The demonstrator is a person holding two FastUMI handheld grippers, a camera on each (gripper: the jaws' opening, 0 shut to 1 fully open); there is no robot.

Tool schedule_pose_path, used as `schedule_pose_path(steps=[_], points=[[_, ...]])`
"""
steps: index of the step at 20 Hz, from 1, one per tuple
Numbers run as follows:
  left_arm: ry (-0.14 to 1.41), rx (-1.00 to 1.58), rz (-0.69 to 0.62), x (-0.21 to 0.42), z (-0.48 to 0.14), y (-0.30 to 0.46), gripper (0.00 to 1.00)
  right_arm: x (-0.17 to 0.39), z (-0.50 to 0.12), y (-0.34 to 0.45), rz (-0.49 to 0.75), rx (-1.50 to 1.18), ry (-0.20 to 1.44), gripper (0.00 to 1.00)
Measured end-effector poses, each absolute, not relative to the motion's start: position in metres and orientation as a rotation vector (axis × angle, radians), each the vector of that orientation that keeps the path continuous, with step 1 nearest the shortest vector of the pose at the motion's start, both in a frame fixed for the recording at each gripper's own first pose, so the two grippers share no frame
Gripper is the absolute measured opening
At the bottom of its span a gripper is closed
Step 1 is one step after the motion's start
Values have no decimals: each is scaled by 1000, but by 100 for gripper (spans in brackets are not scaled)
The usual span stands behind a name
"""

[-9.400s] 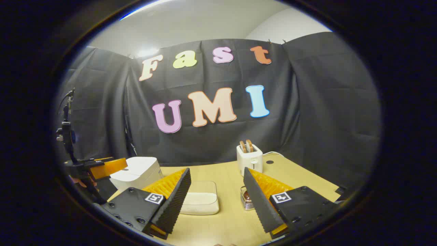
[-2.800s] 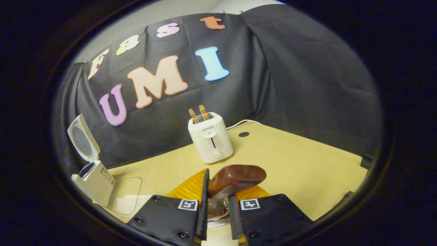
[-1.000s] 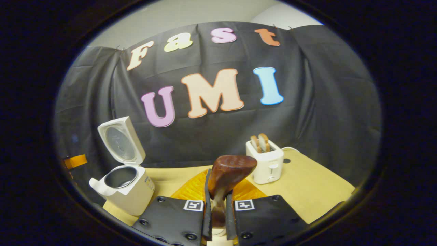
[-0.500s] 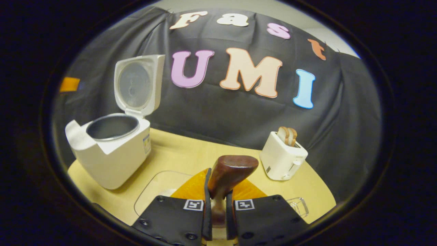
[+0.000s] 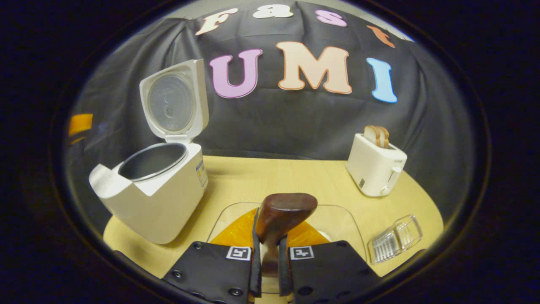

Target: Close the left gripper, press the button to open the rice cooker; take a wooden spoon from the chopstick holder with the right hand, scoop a spoonful of rice and pour it into the rice cooker, then put the wooden spoon back into the chopstick holder.

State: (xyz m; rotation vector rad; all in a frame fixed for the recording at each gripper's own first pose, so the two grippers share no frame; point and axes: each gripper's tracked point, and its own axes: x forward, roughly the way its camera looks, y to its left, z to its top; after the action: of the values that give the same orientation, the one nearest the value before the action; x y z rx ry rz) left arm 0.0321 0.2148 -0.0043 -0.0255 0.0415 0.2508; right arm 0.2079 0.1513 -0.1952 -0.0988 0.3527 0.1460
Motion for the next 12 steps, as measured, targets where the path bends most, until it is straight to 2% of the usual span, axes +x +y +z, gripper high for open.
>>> schedule_pose_path(steps=[8, 12], points=[[38, -42, 228, 29, -6, 212, 91, 207, -196, 128, 60, 338, 413, 19], [30, -44, 211, 29, -3, 208, 91, 206, -197, 104, 17, 678, 414, 19]])
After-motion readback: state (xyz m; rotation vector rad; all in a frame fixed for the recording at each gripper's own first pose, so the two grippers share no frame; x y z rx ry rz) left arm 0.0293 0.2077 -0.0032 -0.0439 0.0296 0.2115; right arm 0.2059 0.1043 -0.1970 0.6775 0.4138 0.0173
